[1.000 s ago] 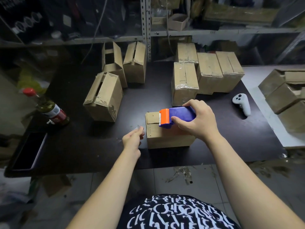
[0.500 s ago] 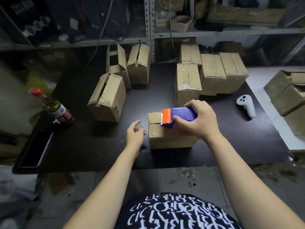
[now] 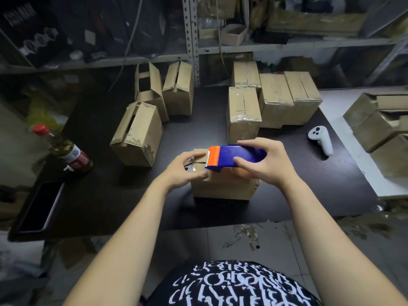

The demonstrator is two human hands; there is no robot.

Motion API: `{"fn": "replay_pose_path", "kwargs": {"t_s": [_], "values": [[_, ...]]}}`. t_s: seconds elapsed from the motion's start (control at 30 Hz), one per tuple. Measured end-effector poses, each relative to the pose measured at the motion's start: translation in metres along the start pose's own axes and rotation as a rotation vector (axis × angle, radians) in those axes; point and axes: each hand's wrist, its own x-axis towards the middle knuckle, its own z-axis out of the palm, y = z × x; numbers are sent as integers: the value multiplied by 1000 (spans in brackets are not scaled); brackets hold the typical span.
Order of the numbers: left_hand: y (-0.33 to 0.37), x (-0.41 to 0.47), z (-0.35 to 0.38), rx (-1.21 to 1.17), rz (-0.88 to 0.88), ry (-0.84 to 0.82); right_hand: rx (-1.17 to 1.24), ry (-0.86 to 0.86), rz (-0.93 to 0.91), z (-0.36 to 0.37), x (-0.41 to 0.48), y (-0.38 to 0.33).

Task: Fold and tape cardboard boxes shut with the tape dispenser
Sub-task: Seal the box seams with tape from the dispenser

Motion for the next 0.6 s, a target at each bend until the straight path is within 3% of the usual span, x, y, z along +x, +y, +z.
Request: {"fn": "replay_pose_path", "kwargs": {"t_s": [0.13, 0.23, 0.6], "values": [[-2, 7, -7, 3, -15, -55, 168, -21, 131, -4, -7, 5], [-3, 9, -9, 12, -13, -79, 119, -106, 152, -8, -5, 7], [-2, 21, -13, 106, 22, -128, 82, -138, 201, -18, 7, 7]]}}
